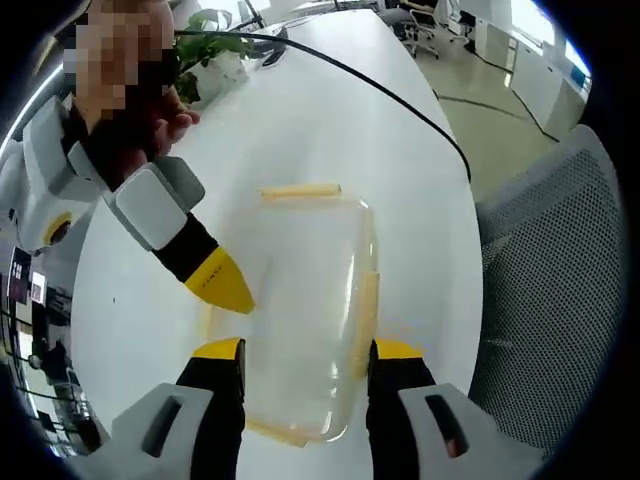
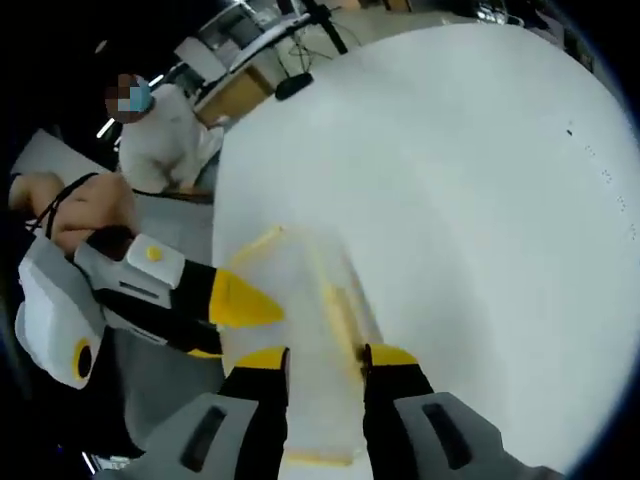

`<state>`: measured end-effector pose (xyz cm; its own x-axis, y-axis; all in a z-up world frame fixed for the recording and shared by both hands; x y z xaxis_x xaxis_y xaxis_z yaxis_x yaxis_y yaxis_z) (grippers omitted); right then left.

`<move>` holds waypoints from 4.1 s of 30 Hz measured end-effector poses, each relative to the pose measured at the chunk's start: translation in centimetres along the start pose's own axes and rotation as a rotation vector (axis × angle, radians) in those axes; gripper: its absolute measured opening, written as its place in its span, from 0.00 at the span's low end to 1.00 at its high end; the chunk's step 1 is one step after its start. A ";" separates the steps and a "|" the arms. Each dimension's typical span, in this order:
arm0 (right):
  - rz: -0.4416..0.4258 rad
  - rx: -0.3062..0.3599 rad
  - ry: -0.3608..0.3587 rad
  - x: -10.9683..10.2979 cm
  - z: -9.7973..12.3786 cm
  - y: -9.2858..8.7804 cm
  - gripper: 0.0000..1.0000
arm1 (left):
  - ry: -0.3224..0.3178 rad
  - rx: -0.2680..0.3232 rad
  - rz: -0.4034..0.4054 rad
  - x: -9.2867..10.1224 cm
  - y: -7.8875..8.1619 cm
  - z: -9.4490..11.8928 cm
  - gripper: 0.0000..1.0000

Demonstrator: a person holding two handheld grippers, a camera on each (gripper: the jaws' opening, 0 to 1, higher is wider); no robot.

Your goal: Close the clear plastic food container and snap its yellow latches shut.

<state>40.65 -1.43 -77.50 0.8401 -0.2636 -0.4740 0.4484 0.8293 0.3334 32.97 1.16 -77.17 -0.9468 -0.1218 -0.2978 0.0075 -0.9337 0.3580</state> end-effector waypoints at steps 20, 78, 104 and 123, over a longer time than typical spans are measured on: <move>0.010 0.013 0.004 -0.2 0.1 -0.1 0.28 | -0.001 0.005 -0.013 0.2 0.1 0.5 0.48; 0.267 0.002 -0.087 -2.6 0.8 -1.3 0.65 | -0.142 -0.003 0.092 -1.0 -0.3 1.3 0.88; 0.323 0.011 -0.141 -3.2 1.5 -3.0 0.74 | -0.230 -0.028 0.078 -2.7 -1.6 1.9 0.86; 0.345 -0.014 -0.150 -3.5 1.0 -3.9 0.79 | -0.296 -0.050 0.022 -2.9 -2.3 1.5 0.83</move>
<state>36.25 -4.27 -76.35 0.9768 -0.0359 -0.2111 0.1279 0.8883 0.4411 35.25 4.12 -75.82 -0.9988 -0.0456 -0.0167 0.0380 -0.9482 0.3153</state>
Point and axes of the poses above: the point that each gripper's makers call its tool centre point, and the gripper's own axes: z roughly backward along the fingers, x roughly to its right, y roughly out of its top, the point moved 3 cm from there along z, roughly backward along the fingers, and after that the axes turned 1 degree about x, right-handed, at the moved point
